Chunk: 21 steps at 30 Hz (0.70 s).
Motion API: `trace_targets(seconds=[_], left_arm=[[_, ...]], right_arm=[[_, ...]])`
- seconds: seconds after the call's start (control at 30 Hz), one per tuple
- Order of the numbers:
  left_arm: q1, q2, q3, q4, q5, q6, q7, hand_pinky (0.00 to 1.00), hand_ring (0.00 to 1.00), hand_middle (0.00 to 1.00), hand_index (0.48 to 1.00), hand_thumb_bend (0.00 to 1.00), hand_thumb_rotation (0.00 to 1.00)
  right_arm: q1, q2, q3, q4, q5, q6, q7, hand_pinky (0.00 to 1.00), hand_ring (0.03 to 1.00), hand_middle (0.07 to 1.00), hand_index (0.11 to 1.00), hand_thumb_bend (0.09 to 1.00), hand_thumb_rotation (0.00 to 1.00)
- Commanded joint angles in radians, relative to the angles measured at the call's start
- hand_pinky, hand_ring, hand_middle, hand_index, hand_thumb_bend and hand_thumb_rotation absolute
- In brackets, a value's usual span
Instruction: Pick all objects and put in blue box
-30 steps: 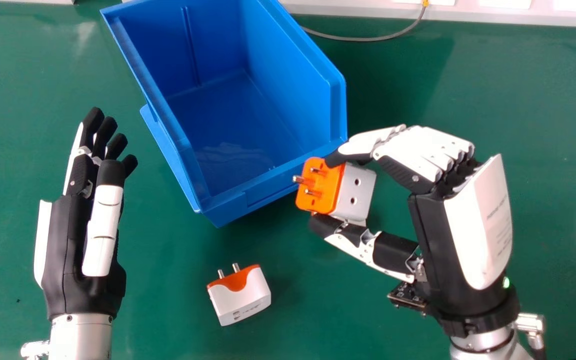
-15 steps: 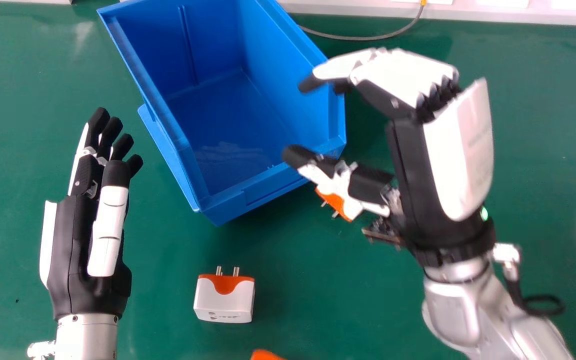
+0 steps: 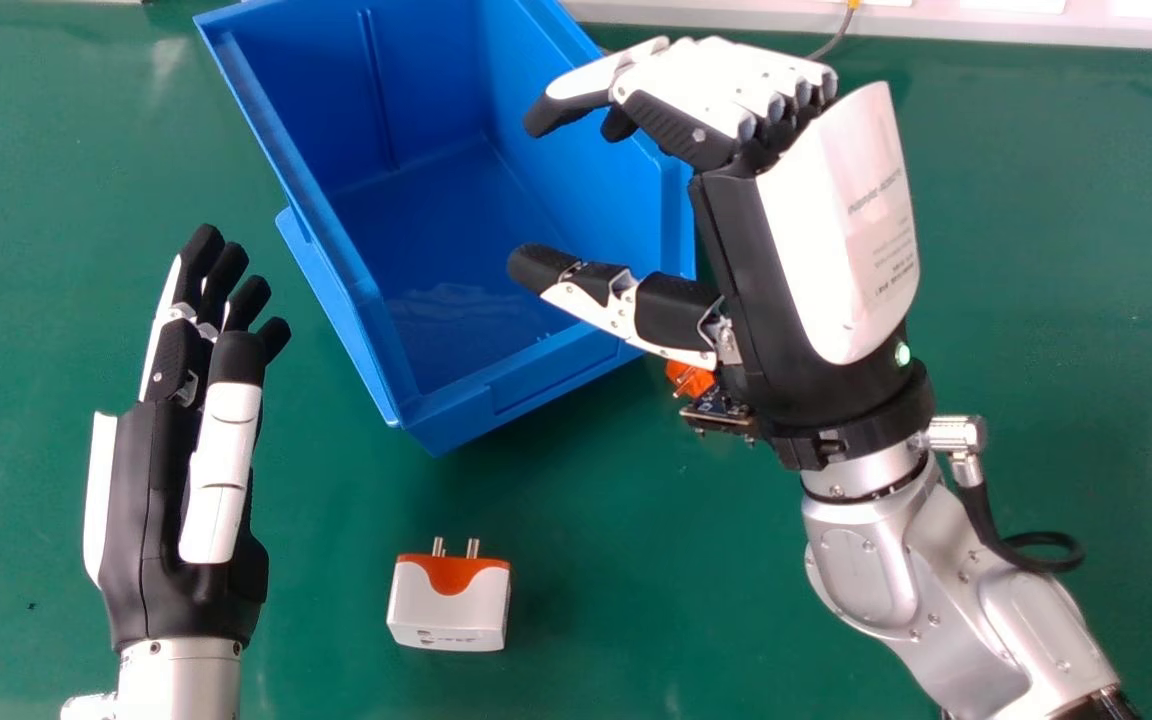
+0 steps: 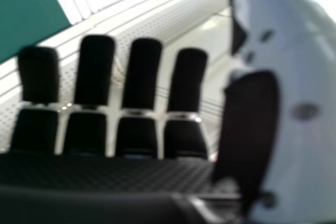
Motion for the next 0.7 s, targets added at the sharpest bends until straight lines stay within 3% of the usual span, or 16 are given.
trace_targets(seconds=[0.0, 0.23, 0.53, 0.67], left_arm=[[-0.006, 0.003, 0.0, -0.015, -0.006, -0.024, -0.005, 0.92, 0.94, 0.96, 0.933, 0.77, 0.76], [-0.007, 0.008, 0.002, -0.017, 0.004, -0.017, 0.0, 0.91, 0.94, 0.96, 0.935, 0.77, 0.75], [-0.01, 0.014, 0.0, -0.02, -0.013, 0.0, -0.007, 0.92, 0.94, 0.96, 0.936, 0.77, 0.75], [-0.013, 0.014, 0.002, -0.013, -0.006, -0.005, -0.004, 0.92, 0.94, 0.96, 0.935, 0.77, 0.75]], right_arm=[[-0.004, -0.002, 0.001, -0.034, 0.005, 0.004, 0.003, 0.3, 0.44, 0.538, 0.512, 0.493, 0.0], [0.006, 0.002, 0.004, -0.047, -0.004, 0.019, -0.012, 0.3, 0.439, 0.539, 0.511, 0.493, 0.0], [0.04, -0.009, -0.01, -0.082, -0.021, 0.05, -0.04, 0.29, 0.438, 0.54, 0.509, 0.493, 0.0], [0.08, -0.004, -0.035, -0.123, 0.043, 0.054, -0.013, 0.29, 0.435, 0.541, 0.509, 0.492, 0.0]])
